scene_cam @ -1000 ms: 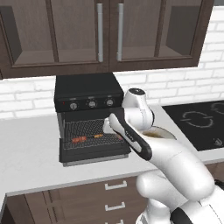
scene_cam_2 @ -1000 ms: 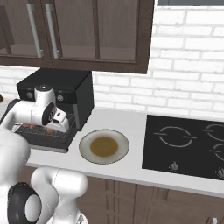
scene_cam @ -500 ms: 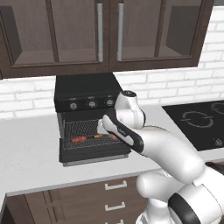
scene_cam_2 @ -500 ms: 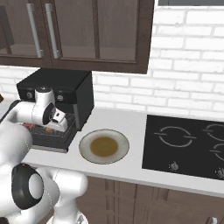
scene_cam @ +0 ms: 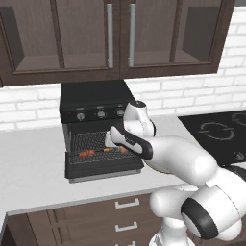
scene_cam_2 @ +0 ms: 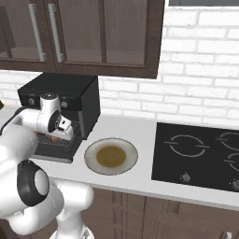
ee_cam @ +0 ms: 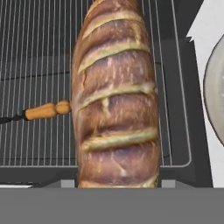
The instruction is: Pick up the kebab skewer and baguette bread, and place them inside the toaster oven. Close the toaster oven door and start by setting the timer.
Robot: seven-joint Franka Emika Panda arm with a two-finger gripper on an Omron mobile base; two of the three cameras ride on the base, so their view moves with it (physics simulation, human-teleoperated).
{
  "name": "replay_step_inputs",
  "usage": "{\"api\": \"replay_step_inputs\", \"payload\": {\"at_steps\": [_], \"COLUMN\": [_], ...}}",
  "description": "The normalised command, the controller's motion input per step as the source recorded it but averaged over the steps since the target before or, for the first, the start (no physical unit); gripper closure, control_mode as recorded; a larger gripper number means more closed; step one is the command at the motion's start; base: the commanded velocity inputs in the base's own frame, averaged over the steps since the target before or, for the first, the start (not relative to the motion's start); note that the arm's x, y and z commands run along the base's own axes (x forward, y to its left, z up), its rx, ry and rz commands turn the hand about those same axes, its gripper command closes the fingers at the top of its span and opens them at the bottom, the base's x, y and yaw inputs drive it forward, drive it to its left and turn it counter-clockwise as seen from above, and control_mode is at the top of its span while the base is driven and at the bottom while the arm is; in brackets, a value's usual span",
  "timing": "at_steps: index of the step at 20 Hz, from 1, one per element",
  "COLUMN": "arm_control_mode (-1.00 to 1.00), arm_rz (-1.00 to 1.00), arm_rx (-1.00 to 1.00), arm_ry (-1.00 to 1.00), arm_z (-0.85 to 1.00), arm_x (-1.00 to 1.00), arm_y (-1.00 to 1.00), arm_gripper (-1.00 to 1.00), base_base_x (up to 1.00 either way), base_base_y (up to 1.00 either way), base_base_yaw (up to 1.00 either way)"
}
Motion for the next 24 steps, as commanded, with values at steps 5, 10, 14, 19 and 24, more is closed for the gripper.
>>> {"api": "replay_step_inputs", "payload": {"at_steps": [5, 10, 14, 19, 24], "arm_control_mode": [-1.00, -1.00, -1.00, -1.00, -1.00], "arm_rz": [0.00, 0.00, 0.00, 0.00, 0.00], "arm_rx": [0.00, 0.00, 0.00, 0.00, -0.01], "arm_ry": [0.00, 0.00, 0.00, 0.00, -0.04], "arm_z": [-0.17, -0.21, -0.14, -0.13, 0.10], "arm_x": [0.04, 0.08, 0.06, -0.01, -0.01], "arm_y": [-0.02, 0.00, 0.00, 0.00, -0.02], "arm_gripper": [1.00, 1.00, 1.00, -1.00, -1.00], "base_base_x": [0.00, 0.00, 0.00, 0.00, 0.00], "base_base_y": [0.00, 0.00, 0.00, 0.00, 0.00], "base_base_yaw": [0.00, 0.00, 0.00, 0.00, 0.00]}}
